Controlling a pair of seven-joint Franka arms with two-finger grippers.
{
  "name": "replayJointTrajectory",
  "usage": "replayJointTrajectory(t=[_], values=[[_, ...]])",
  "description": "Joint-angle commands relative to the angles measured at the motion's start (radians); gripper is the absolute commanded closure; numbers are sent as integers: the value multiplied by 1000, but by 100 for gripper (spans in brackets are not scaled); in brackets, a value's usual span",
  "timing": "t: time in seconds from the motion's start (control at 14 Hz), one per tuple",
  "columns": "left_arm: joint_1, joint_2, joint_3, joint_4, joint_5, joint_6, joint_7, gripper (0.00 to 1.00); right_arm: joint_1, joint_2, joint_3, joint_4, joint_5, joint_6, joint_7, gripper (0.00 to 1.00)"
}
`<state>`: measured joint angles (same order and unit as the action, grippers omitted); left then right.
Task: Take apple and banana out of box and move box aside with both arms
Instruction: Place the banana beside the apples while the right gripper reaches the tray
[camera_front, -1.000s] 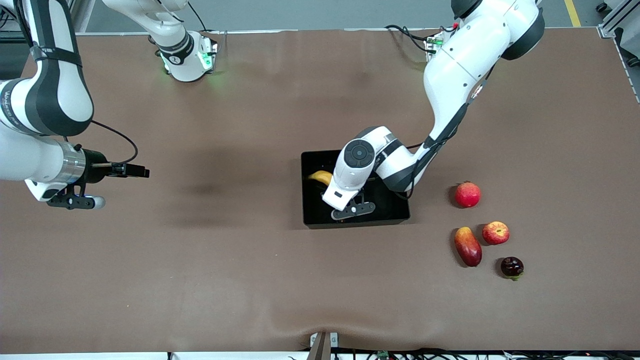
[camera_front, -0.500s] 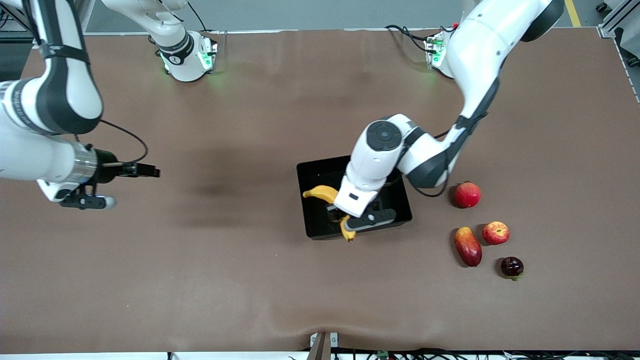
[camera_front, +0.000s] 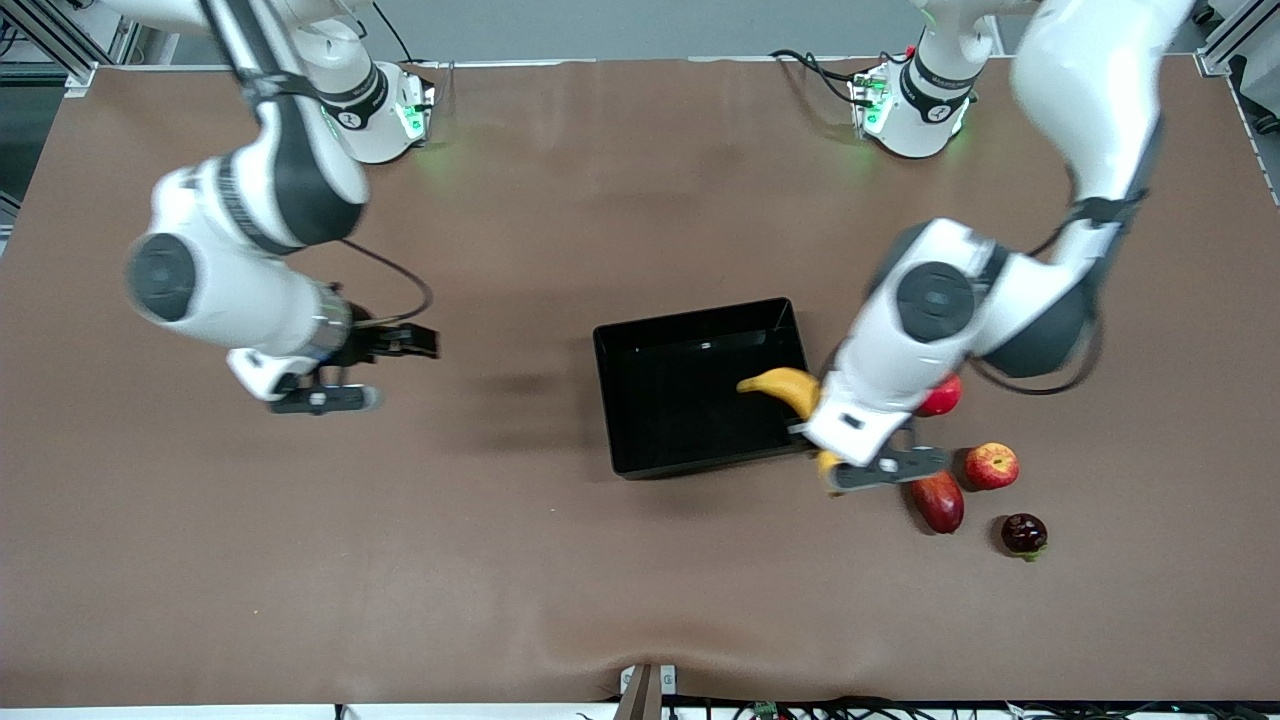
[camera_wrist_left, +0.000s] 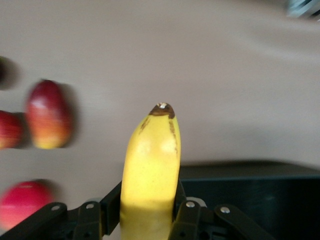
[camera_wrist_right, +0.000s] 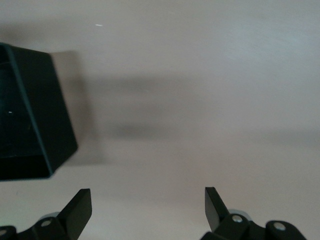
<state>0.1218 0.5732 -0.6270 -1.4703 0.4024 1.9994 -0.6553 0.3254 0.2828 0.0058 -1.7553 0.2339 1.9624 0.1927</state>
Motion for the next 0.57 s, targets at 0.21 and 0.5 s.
replayJointTrajectory(t=[0.21,0.5], values=[[485,-107,-166,-290,7,5,443,100,153,102,-12,5,10,131,160,0],[650,-46,-160,-390,18,158,577,100,234,163,-12,19,2,257,296,0]])
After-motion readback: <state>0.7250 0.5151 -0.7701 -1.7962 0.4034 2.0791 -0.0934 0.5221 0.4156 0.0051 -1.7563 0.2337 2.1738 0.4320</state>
